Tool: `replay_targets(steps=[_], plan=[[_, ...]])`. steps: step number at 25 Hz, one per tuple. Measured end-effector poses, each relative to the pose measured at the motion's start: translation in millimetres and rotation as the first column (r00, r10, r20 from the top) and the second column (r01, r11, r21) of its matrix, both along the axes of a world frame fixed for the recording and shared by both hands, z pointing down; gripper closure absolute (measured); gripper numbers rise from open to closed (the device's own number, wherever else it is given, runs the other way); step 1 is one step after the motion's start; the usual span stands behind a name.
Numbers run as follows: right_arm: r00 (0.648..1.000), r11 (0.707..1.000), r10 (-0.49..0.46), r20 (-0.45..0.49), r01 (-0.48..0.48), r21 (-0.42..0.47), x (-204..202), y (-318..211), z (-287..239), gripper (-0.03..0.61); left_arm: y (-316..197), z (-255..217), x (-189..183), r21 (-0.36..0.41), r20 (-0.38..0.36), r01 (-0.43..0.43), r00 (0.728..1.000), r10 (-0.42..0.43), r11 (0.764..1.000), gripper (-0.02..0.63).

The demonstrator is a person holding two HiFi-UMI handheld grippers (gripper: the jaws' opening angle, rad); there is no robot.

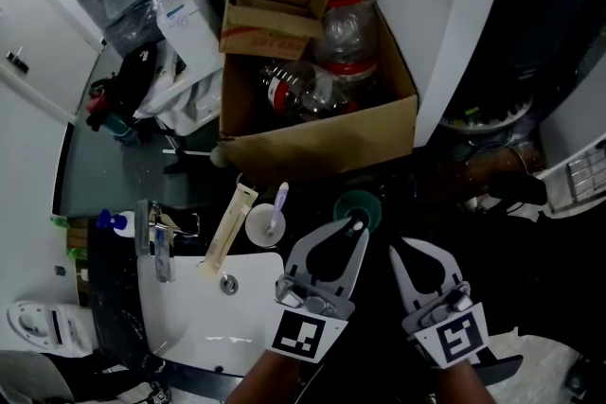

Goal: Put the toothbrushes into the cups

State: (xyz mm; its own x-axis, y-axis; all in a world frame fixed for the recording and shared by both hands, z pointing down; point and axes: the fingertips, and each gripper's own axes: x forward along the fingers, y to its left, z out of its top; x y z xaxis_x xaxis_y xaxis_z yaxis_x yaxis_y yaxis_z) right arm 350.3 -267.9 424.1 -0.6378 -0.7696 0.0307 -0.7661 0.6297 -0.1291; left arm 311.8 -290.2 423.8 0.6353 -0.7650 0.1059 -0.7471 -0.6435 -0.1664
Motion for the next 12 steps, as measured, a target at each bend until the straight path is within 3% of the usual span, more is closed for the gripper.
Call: replay_targets(steps=[4,7,12], plan=[[1.000,1.000,-0.005,-0.003,0.005,-0.005,-1,5,1,0.543,5,0,-2,-0.019,-0.060,0.015,0.998,-0.016,1.000,0.563],[1.000,1.000,-0.007,0.001,0.007,-0.002,-3,7,0,0.543,10,3,-3,-0.008,0.005,-0.008,1.000,0.008,1.000,0.561],[1.000,1.000,-0.010,-0.005,0.010,-0.003,-4,12,0,0.543,17,3,-5,-0.007,0.000,0.004,1.000,-0.004,1.000,0.555]])
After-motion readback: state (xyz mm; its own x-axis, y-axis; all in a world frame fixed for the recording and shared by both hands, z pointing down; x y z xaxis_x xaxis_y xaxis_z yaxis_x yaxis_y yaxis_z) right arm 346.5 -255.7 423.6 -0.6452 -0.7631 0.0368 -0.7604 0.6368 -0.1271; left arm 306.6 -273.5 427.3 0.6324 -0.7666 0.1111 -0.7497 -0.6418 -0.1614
